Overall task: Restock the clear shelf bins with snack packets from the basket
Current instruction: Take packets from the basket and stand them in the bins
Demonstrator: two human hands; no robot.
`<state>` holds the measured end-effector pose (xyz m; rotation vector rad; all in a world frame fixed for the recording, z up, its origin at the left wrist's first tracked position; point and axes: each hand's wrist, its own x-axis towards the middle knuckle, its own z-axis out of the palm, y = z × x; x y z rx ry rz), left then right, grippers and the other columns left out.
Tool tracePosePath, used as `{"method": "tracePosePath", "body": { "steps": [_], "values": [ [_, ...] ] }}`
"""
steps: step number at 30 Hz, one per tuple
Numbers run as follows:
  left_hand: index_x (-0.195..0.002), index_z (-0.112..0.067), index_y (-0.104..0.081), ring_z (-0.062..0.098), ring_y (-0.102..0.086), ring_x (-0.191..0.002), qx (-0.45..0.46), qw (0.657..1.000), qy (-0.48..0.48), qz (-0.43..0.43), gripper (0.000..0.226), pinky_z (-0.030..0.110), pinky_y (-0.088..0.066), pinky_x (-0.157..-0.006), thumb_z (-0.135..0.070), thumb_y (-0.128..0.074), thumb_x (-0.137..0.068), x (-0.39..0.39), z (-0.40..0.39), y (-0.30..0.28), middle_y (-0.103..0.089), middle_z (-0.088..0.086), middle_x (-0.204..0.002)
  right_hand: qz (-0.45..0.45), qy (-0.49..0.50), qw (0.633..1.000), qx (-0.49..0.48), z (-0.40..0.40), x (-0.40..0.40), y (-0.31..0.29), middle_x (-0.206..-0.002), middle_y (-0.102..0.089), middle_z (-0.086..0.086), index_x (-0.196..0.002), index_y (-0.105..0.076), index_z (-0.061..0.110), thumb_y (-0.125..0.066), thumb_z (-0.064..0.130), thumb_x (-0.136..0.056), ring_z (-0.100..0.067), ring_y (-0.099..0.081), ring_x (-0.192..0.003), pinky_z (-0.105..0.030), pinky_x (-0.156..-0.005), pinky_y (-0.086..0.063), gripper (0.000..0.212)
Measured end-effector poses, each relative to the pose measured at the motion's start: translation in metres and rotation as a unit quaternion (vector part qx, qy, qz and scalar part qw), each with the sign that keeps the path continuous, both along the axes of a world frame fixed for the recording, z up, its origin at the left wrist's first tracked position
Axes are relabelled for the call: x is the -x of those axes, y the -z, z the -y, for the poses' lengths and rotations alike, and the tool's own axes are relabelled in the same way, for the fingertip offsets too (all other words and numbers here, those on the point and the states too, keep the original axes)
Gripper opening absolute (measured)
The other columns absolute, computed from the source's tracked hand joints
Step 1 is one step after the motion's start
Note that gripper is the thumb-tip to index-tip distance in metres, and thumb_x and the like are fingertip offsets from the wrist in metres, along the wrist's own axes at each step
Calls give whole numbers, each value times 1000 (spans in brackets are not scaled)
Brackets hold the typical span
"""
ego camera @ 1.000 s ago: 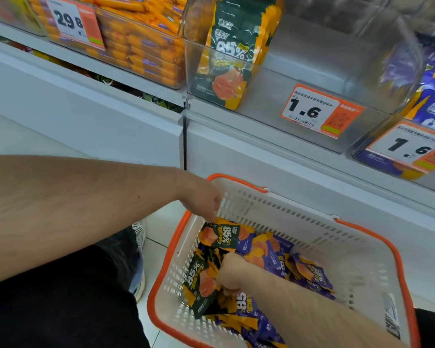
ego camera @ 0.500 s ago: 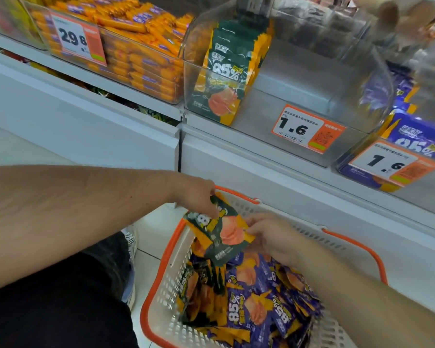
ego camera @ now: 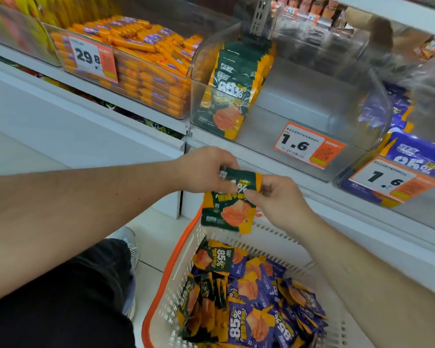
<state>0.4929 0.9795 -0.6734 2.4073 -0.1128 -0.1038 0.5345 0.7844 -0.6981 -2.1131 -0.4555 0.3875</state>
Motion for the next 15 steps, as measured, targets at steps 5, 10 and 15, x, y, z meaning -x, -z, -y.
{"method": "tracePosePath", "body": {
  "steps": [5, 10, 15],
  "values": [
    [-100, -36, -59, 17, -63, -96, 335, 923, -180, 60, 47, 39, -47, -88, -68, -30, -82, -2, -10, -19, -67, -7, -101, 199, 85, 973, -83, -13, -21, -54, -68, -71, -5, -67, -69, 23, -69, 20, -85, -30, -68, -67, -46, -69, -58, 19],
    [-105, -34, -53, 9, -59, -104, 333, 921, -184, 80, 20, 34, -44, -88, -50, -43, -98, -5, -8, -16, -62, -16, -111, 307, 126, 911, -247, -29, -33, -110, -68, -69, 1, -81, -69, 19, -59, 13, -92, -6, -70, -64, -26, -64, -57, 16],
    [-135, -26, -45, 11, -53, -112, 237, 960, -146, 29, 39, 30, -39, -99, -38, -52, -98, -9, 0, -3, -53, -14, -122, 250, 164, 927, -228, -58, -78, -125, -58, -66, 4, -59, -60, 13, -63, 26, -86, -13, -73, -67, -46, -72, -59, 30]
  ]
}}
